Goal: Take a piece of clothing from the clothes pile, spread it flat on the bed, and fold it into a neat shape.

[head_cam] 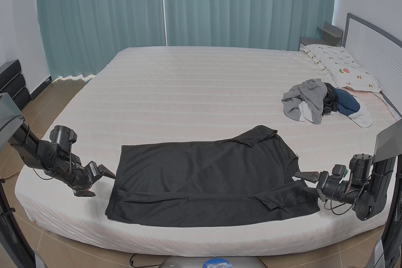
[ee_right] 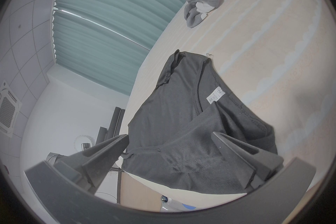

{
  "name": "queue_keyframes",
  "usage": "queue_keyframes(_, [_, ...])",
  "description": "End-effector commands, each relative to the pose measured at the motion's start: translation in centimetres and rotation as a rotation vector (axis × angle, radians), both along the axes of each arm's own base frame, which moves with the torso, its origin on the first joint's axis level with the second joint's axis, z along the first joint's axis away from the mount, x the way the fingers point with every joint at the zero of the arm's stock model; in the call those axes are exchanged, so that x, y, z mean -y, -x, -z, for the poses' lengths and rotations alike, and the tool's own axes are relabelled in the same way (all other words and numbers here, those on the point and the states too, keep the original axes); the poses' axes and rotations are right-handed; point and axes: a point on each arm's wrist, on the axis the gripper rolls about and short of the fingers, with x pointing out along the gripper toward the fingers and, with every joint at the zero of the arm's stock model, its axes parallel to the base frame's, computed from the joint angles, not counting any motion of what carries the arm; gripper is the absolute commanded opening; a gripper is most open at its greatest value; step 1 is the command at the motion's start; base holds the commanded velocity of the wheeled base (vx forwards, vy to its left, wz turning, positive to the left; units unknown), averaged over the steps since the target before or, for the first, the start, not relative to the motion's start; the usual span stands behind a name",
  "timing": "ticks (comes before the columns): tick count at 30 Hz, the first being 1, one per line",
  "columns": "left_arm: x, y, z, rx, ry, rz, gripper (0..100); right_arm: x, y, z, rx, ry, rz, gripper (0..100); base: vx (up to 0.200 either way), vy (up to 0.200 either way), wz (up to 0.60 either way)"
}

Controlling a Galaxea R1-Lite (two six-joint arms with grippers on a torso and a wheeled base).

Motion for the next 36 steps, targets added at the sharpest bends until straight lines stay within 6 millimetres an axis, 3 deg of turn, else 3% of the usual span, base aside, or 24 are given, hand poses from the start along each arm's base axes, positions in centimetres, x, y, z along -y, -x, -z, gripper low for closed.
queue_keyframes(1, [0.1, 0.0, -0.2, 0.009, -0.001, 0.002, 100, -0.1, -0.1, -0.1, 0.013, 0.000, -0.003, 100, 0.000, 0.000, 0.00])
queue_keyframes(27, [1.2, -0.1, -0.2, 0.034, 0.032, -0.031, 100, -0.2, -0.4, -0.8, 0.048, 0.016, 0.019, 100, 0.000, 0.000, 0.00])
queue_keyframes(36, [1.6, -0.3, -0.4, 0.041, 0.046, -0.039, 100, -2.6, -1.4, -1.1, 0.094, 0.077, 0.068, 100, 0.000, -0.133, 0.00])
